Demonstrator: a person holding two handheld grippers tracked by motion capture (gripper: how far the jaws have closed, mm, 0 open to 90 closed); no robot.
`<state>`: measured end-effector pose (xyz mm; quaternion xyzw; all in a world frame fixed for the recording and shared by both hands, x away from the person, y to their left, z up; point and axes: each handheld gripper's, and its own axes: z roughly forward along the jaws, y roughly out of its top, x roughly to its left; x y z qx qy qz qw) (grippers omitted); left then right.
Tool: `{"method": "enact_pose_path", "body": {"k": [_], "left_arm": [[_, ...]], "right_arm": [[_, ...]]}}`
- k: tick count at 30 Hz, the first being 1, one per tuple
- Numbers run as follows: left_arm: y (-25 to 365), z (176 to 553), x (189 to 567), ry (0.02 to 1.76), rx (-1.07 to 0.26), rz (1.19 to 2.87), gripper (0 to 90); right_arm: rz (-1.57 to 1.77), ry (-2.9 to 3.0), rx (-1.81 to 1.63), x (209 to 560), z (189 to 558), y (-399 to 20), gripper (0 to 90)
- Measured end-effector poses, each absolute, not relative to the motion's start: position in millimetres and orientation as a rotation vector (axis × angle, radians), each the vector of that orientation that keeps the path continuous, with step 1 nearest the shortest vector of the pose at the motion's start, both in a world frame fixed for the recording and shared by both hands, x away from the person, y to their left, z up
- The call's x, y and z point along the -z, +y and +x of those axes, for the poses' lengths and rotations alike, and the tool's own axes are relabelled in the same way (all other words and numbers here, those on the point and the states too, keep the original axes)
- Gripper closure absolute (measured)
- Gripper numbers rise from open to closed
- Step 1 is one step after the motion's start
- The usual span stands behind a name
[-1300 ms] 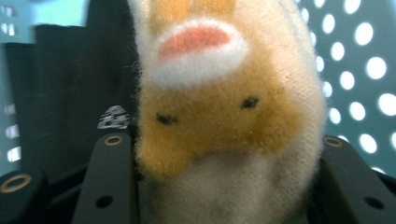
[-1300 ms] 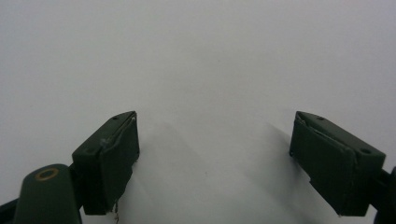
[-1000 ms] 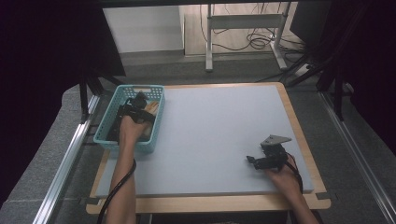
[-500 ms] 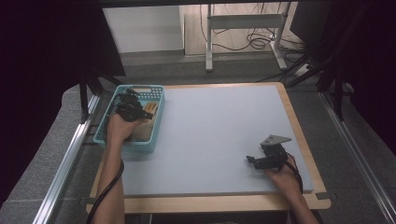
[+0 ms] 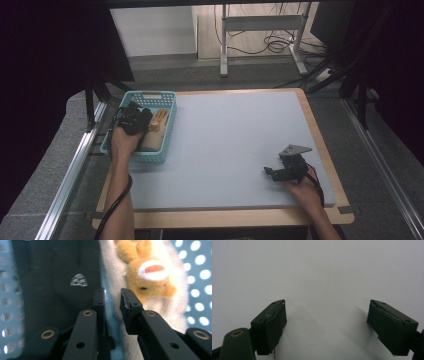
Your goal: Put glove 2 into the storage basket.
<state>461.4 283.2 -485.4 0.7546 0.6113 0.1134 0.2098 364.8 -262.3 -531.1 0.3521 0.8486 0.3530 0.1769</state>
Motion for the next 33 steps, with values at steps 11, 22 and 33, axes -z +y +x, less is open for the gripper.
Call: {"method": "enact_pose_path", "body": {"k": [11,22,33], "left_arm": [[274,463,482,1.666,-0.336,2.107,66.8],[288,451,470,1.659,-0.433,2.055,40.6],[298,436,459,1.608,-0.442,1.969,26.6]], "right_arm": [[0.997,2.402,-0.999,531,365,-262,15.6],[0.997,2.402,-0.999,531,365,-262,15.6],[0.996,2.401,-0.999,531,365,-262,15.6]]}}
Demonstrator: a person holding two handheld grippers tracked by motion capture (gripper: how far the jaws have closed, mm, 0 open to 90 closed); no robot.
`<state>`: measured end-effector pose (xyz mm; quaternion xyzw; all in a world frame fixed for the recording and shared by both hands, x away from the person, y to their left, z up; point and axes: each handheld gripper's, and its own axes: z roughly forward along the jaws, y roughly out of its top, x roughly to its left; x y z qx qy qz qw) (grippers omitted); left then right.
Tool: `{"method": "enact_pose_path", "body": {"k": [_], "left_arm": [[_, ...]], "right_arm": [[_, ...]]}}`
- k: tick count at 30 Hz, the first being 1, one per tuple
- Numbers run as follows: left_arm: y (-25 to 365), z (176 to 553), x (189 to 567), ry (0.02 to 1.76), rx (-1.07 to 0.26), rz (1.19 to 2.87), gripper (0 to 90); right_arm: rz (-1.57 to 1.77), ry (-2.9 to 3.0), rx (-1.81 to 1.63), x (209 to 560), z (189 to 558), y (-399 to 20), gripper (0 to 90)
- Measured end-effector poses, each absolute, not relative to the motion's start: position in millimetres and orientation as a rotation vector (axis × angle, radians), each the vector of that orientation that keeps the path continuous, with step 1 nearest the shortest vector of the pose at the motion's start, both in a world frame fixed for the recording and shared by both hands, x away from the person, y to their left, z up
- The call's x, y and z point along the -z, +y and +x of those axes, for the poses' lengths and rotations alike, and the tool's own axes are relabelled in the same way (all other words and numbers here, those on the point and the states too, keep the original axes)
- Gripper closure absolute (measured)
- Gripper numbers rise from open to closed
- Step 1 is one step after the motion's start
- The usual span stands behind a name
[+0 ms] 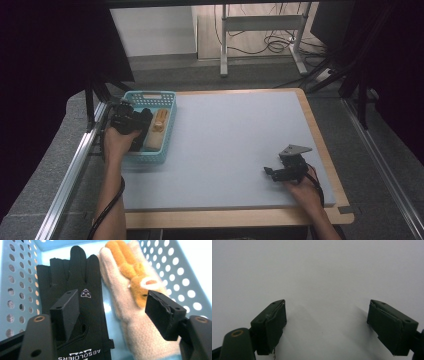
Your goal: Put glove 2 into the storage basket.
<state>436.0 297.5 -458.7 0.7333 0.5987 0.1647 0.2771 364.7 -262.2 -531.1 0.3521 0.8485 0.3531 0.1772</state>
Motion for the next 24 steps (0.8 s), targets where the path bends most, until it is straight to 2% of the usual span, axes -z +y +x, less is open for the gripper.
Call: {"method": "enact_pose_path", "body": {"k": [24], "left_arm": [[295,401,447,1.455,-0.467,1.884,5.8]], "right_arm": [[0.996,2.401,-0.999,531,365,-262,15.6]]}}
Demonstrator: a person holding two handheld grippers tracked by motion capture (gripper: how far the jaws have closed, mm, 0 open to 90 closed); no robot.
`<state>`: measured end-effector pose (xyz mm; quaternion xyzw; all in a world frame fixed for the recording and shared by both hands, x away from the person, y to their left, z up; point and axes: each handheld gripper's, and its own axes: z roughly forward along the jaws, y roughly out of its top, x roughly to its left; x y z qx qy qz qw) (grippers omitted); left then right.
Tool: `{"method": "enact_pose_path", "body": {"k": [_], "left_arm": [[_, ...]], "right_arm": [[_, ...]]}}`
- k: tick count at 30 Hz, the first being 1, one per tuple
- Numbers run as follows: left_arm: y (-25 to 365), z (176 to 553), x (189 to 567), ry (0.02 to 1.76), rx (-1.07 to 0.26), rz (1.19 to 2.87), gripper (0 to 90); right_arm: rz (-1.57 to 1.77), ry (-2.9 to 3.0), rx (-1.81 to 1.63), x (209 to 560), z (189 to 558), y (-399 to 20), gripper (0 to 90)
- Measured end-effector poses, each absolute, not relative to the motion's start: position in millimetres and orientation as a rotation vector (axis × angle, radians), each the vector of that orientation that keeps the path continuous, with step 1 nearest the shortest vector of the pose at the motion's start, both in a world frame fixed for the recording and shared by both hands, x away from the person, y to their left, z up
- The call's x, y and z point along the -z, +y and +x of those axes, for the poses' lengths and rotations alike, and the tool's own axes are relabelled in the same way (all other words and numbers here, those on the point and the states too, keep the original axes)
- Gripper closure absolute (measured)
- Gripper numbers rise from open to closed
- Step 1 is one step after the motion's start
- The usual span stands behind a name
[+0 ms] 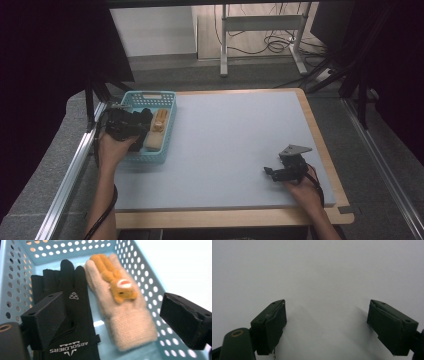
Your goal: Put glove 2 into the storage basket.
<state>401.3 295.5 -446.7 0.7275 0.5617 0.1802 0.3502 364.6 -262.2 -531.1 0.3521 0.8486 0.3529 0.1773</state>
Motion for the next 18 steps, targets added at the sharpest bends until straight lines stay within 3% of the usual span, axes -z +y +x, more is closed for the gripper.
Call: {"method": "enact_pose_path", "body": {"k": [18], "left_arm": [[255,383,433,1.301,-0.476,1.954,0.0]], "right_arm": [[0.996,2.402,-0.997,531,365,-262,15.6]]}}
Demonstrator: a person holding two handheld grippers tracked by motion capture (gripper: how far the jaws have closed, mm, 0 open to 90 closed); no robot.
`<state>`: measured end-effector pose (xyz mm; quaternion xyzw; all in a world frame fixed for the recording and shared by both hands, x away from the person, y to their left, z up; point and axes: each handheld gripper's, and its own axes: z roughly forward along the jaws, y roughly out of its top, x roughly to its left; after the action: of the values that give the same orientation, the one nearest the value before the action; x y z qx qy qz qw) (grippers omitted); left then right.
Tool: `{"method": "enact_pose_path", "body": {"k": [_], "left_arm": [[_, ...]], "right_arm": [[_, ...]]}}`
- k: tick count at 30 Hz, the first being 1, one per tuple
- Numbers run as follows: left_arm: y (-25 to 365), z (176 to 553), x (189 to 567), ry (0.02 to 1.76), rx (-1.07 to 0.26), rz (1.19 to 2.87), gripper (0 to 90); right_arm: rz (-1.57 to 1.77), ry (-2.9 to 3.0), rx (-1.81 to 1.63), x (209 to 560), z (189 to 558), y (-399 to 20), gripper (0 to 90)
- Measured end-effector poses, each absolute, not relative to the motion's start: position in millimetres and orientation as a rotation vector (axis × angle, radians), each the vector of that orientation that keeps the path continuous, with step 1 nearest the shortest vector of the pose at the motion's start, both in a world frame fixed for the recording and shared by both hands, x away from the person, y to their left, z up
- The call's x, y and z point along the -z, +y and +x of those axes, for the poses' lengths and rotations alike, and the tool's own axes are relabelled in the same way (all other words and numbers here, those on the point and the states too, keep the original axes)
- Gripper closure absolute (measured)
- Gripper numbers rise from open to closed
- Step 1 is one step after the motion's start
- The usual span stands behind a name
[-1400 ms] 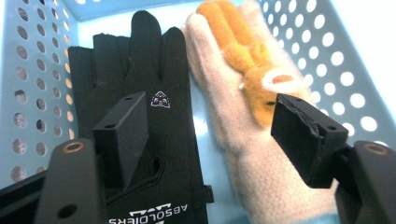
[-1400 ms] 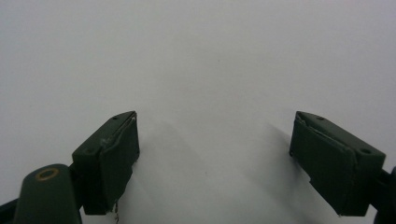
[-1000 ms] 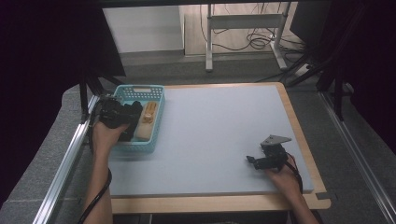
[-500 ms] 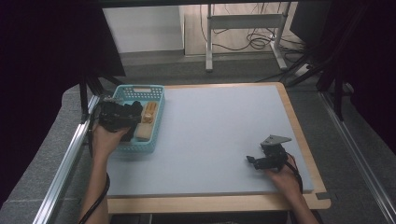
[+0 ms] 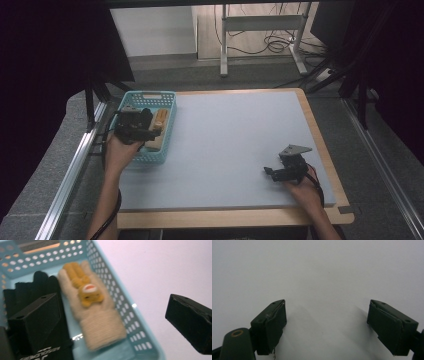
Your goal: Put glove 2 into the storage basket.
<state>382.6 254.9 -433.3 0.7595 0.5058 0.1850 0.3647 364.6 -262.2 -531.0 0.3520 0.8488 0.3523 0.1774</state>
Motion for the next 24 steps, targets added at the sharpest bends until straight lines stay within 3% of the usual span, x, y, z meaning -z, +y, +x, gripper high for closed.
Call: {"method": "enact_pose_path", "body": {"k": [24], "left_arm": [[159,367,441,1.039,-0.439,2.048,0.0]], "right_arm": [[0.997,2.402,-0.997,531,365,-262,15.6]]}}
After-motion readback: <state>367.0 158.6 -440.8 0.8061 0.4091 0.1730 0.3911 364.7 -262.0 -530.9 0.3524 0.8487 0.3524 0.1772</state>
